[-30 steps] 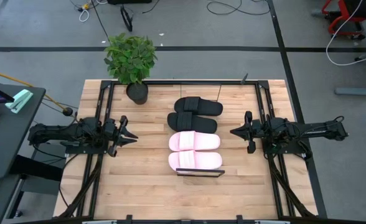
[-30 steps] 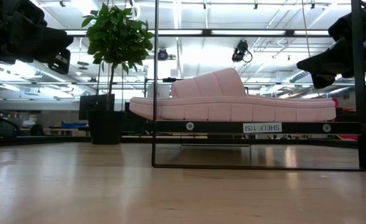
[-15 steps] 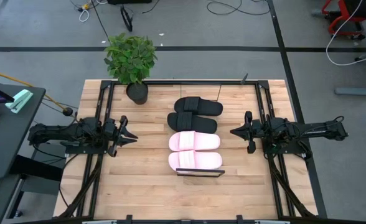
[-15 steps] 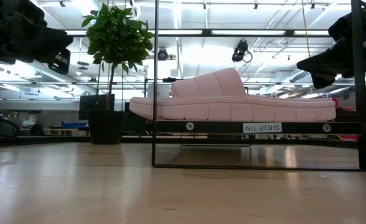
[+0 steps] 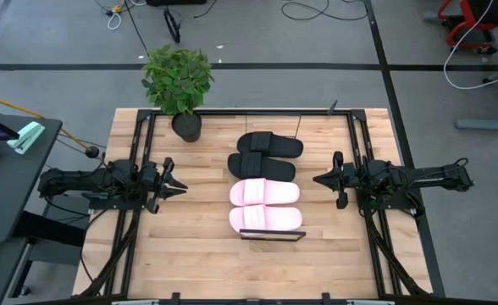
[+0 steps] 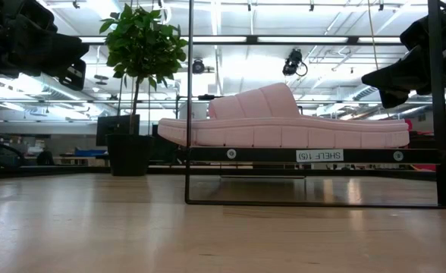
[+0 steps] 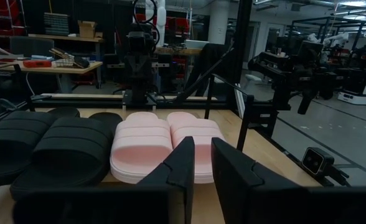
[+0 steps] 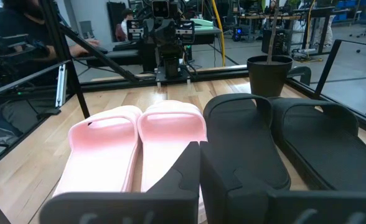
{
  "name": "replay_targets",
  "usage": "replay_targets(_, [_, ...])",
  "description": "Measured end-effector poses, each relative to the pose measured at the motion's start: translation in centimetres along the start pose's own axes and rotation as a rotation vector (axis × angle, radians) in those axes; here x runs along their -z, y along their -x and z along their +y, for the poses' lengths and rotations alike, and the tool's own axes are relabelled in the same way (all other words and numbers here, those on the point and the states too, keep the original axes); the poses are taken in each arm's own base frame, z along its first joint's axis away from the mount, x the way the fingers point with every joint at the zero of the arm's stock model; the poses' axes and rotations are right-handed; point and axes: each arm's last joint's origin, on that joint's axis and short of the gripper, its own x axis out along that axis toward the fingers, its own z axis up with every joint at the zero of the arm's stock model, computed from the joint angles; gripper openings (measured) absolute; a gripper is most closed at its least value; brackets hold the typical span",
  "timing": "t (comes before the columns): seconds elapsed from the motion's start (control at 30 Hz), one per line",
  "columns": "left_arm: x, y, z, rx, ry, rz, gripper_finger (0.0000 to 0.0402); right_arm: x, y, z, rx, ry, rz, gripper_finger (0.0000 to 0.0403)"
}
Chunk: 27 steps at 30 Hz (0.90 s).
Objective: Pick and place slides into the shelf
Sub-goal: Return to Home Position
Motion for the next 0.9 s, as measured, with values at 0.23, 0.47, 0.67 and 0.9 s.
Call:
replay_targets(0.23, [0.0,0.0,0.0,0.0,0.0,0.0,0.0058,0.0,0.0,0.0,0.0,0.0,0.0,0.0009])
replay_targets(0.47, [0.0,0.0,0.0,0.0,0.0,0.0,0.0067,-0.01,0.0,0.0,0.0,0.0,-0.001,0.0009])
replay_targets(0.67, [0.0,0.0,0.0,0.0,0.0,0.0,0.0064,-0.01,0.0,0.0,0.0,0.0,-0.001,0.0009])
replay_targets(0.9, [0.0,0.0,0.0,0.0,0.0,0.0,0.0055,0.0,0.0,0.0,0.0,0.0,0.0,0.0009])
